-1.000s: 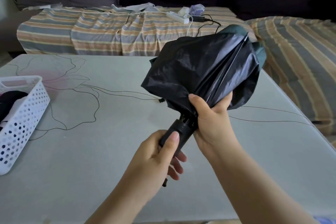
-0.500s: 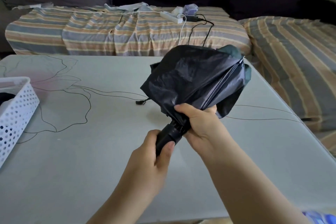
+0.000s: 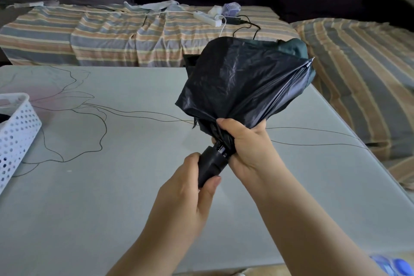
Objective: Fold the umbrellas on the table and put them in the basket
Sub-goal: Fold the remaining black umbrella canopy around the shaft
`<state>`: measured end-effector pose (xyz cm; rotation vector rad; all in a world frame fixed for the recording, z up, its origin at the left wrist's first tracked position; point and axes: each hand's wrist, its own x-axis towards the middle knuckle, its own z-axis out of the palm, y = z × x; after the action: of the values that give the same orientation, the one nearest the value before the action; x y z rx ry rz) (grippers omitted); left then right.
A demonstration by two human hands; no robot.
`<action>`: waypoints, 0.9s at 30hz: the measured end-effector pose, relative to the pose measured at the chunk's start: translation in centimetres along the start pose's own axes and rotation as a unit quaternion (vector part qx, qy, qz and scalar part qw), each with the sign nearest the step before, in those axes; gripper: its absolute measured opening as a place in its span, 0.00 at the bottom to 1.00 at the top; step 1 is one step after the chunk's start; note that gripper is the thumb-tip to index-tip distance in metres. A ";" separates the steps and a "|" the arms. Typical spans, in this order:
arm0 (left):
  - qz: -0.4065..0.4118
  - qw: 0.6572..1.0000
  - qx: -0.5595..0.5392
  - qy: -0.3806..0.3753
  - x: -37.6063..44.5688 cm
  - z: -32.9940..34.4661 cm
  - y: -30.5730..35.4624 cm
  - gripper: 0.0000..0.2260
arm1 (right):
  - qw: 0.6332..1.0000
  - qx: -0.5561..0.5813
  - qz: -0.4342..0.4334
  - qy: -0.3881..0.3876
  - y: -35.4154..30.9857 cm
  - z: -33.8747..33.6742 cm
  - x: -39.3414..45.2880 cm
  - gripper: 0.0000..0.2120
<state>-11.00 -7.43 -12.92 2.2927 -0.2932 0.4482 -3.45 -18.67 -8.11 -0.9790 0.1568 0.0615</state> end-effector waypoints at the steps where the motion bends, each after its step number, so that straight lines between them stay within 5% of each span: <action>1: 0.002 1.000 0.015 0.005 0.0 0.1 0.0 0.12 | 1.000 0.001 -0.004 -0.001 -0.1 0.0 0.0 0.21; 15: -0.054 0.994 -0.082 0.037 -0.3 -0.4 0.0 0.04 | 0.996 0.025 -0.050 -0.066 1.2 0.5 -0.9 0.23; 27: -0.107 0.990 -0.088 0.002 -0.1 -1.1 0.1 0.08 | 0.998 -0.025 -0.018 -0.060 2.4 0.8 -0.9 0.21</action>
<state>-11.38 -6.68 -12.21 2.1217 -0.0798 0.3043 -4.50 -16.63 -9.51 -1.0253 0.0275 0.0919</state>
